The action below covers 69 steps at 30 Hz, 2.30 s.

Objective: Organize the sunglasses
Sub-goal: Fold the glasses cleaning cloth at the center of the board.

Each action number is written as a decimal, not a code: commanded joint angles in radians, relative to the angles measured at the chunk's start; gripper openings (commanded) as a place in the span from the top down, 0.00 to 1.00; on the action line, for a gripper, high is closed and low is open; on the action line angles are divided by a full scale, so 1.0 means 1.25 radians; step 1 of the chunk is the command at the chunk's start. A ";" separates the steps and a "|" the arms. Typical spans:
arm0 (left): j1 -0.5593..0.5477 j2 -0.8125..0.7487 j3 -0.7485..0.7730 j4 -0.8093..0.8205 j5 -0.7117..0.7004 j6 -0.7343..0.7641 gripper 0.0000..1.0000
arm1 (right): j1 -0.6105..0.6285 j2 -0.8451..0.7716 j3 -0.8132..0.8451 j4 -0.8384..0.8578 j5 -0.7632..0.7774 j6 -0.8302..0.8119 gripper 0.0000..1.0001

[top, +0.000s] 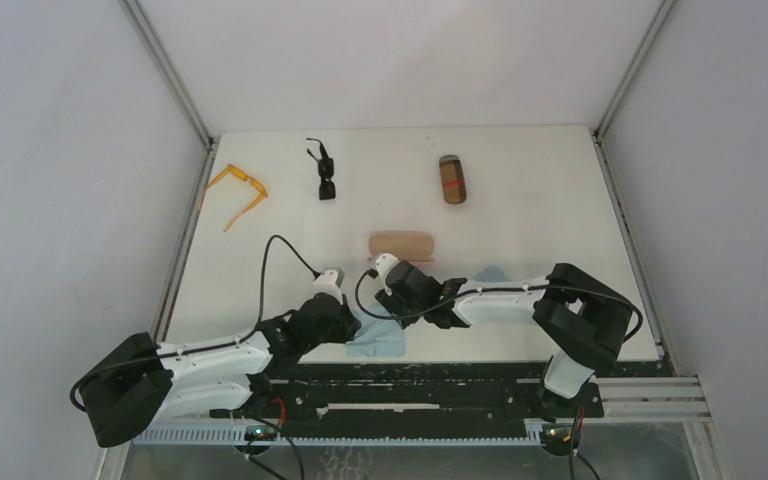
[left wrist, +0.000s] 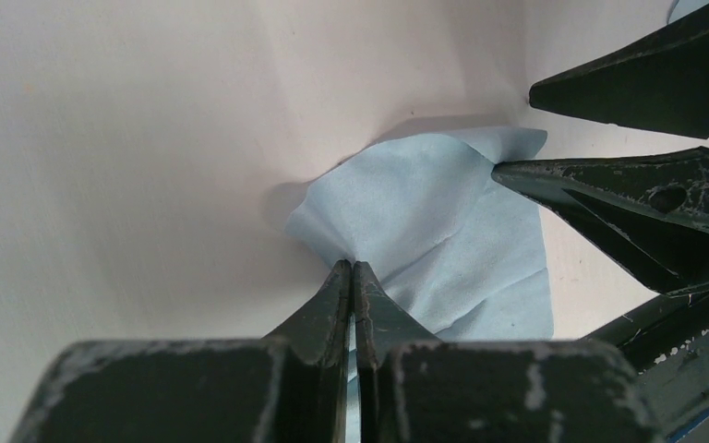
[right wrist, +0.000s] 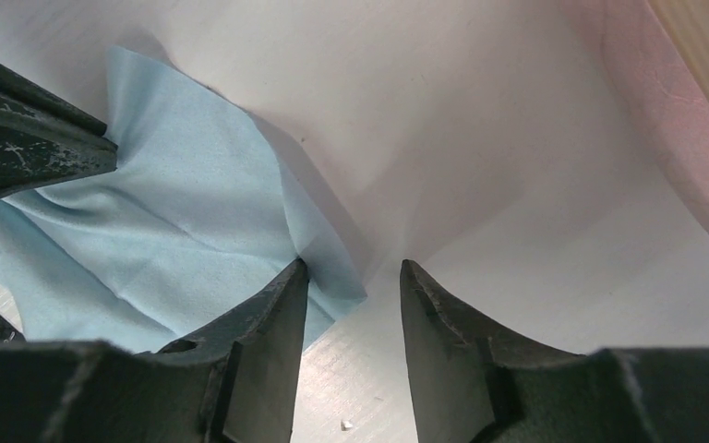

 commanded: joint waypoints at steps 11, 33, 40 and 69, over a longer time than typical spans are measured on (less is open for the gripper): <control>0.004 -0.005 0.004 0.004 0.015 0.008 0.95 | -0.014 0.034 0.043 0.035 -0.039 -0.026 0.66; 0.005 0.010 0.015 0.007 0.019 0.014 0.97 | -0.041 0.014 0.044 0.038 -0.046 -0.036 0.65; 0.006 0.013 0.018 0.007 0.019 0.015 0.97 | -0.052 0.007 0.044 0.046 -0.070 -0.037 0.70; 0.009 -0.004 0.020 -0.012 0.015 0.010 0.99 | -0.149 0.069 0.081 0.051 -0.249 -0.038 0.57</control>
